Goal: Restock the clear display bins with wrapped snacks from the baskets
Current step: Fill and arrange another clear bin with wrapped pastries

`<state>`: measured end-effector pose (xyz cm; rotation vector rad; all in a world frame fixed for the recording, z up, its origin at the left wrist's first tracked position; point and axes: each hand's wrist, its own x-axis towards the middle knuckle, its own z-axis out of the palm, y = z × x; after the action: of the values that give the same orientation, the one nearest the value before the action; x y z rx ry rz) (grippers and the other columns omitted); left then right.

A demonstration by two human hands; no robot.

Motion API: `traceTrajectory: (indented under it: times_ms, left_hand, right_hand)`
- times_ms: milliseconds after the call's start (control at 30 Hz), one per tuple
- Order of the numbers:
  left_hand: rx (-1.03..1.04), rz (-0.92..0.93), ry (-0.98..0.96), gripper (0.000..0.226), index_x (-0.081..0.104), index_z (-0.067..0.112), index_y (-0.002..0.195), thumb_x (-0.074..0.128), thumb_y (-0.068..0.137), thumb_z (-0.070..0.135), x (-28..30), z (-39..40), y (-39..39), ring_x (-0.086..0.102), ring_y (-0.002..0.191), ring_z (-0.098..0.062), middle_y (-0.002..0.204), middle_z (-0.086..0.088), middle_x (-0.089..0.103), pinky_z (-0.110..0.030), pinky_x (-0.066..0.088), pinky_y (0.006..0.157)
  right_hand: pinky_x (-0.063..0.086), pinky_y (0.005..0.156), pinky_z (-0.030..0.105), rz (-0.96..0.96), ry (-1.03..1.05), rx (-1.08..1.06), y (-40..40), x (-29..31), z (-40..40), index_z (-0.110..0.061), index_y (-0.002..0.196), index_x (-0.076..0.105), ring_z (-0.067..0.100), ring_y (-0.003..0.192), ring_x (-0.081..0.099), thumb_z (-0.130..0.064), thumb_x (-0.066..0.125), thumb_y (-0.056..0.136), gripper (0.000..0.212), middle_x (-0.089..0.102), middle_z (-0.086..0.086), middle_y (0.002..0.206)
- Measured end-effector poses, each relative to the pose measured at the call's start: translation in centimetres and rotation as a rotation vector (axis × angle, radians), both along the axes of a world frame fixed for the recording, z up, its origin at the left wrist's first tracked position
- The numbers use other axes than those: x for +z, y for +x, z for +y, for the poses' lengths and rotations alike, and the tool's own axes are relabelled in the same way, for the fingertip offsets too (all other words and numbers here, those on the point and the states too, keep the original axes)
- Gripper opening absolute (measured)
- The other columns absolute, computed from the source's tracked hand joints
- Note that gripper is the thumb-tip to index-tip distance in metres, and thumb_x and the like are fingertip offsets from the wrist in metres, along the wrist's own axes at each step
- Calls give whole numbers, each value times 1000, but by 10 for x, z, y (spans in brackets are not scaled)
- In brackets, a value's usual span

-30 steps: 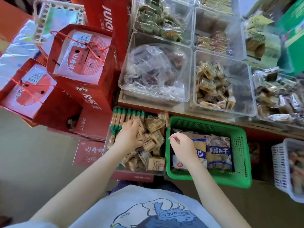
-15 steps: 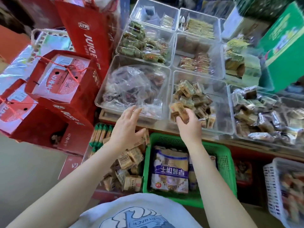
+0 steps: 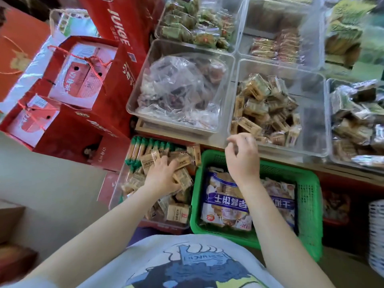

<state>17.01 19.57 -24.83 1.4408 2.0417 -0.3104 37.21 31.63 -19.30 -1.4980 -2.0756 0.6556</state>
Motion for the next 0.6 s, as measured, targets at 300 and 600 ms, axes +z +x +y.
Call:
traceTrajectory:
  times_ms: [300,600]
  left_hand:
    - [-15,110,201,63,36,22,145,61,92,44,-23,16,-3,43,134,-28,145,-10,47,-44,37,108]
    - [-282,25,376,26,60,13,109,60,87,27,14,35,-24,59,88,-22,93,-1,64,-37,54,64]
  right_hand:
    - [44,75,30,-97,-399,220,-2,-46,-64,-13,101,67,14,92,54,-14,53,98,14,50,-3,110]
    - [47,94,30,-111,-319,255,-4,-27,-47,-17,133,55,18,121,49,-16,58,95,38,49,-2,133]
